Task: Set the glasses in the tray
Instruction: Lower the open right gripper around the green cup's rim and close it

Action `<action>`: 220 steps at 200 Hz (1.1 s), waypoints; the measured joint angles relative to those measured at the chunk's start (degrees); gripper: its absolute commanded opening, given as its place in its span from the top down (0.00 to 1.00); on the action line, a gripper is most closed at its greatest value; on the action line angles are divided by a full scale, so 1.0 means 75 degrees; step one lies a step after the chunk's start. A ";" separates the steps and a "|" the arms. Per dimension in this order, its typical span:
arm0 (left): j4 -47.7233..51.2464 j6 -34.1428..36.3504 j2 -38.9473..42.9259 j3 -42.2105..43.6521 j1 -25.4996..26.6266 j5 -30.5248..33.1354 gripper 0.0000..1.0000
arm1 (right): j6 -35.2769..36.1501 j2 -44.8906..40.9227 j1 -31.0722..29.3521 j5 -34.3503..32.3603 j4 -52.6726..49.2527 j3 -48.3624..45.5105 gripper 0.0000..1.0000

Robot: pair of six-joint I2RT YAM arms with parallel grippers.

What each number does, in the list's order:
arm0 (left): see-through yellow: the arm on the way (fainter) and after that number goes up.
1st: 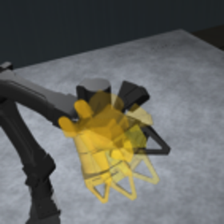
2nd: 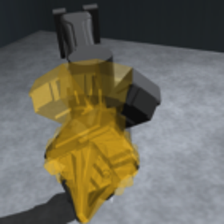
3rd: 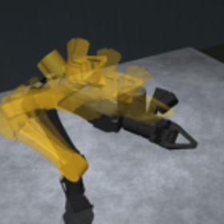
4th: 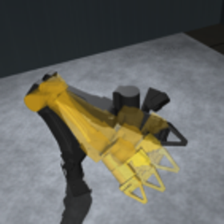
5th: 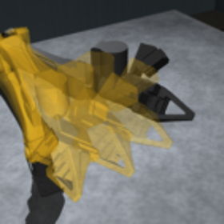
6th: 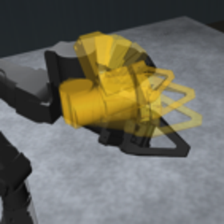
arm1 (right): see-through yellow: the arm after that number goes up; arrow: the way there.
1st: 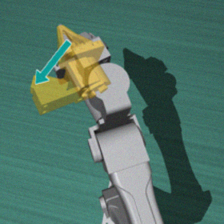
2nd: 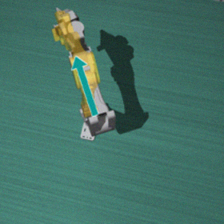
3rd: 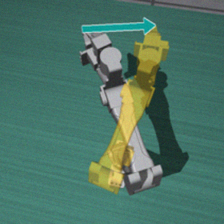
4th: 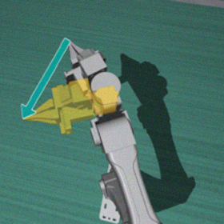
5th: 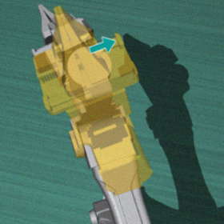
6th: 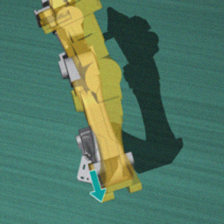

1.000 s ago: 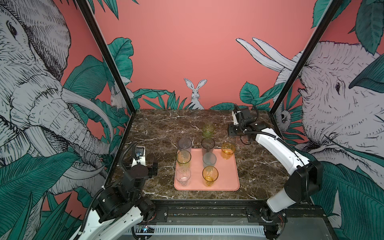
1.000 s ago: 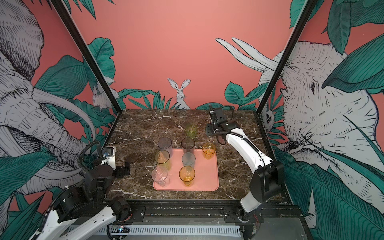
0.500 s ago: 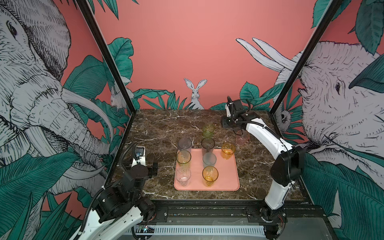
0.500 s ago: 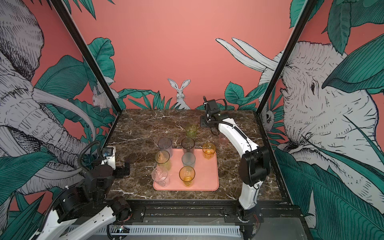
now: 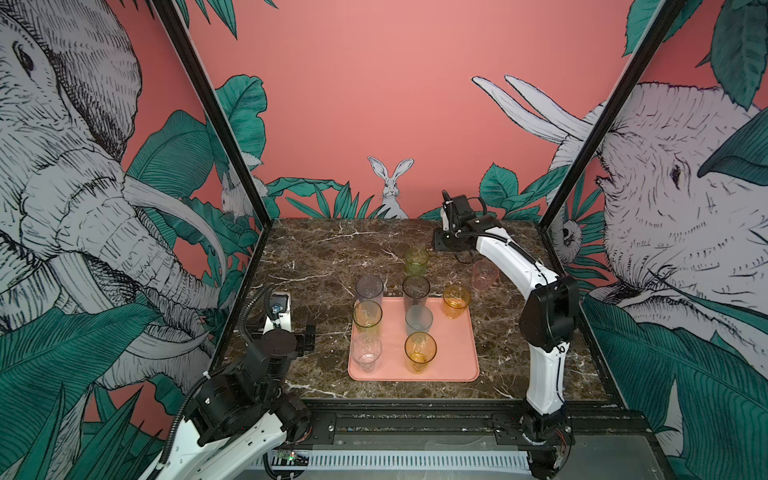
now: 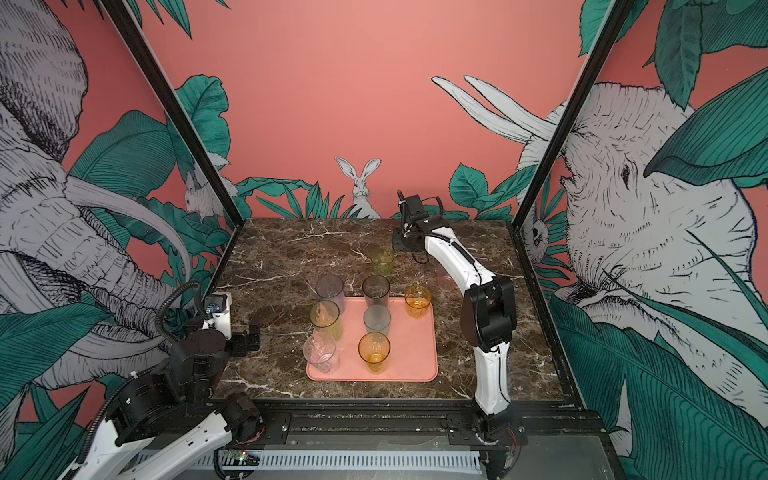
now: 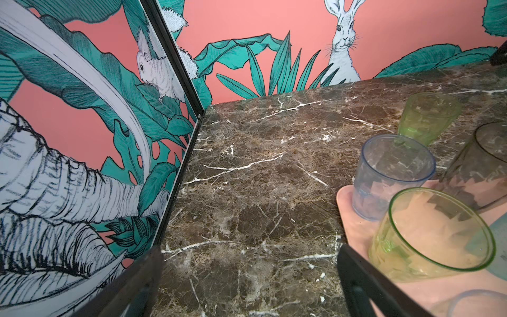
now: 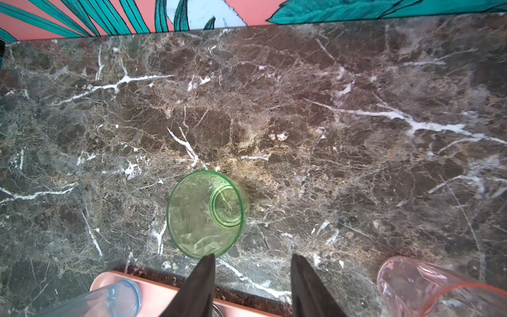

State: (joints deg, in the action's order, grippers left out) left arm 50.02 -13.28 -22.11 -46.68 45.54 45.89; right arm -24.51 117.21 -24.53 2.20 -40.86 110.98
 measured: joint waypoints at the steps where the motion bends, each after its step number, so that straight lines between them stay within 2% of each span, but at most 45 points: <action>1: 0.0000 0.0000 0.0000 0.0000 0.0000 0.0000 0.01 | 0.0000 0.0012 -0.0003 0.0000 -0.0009 0.0012 0.53; 90: 0.0000 0.0000 0.0006 0.0000 0.0000 0.0000 0.01 | -0.0128 0.1081 -0.0178 0.0085 -0.0481 0.0970 0.53; 220: 0.0000 0.0000 0.0009 0.0000 0.0000 0.0000 0.01 | -0.0140 0.1818 -0.0277 0.0172 -0.0711 0.1542 0.52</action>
State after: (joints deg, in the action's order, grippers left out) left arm 50.02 -13.28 -22.04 -46.68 45.54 45.89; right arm -25.56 130.85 -26.61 3.49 -46.19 122.54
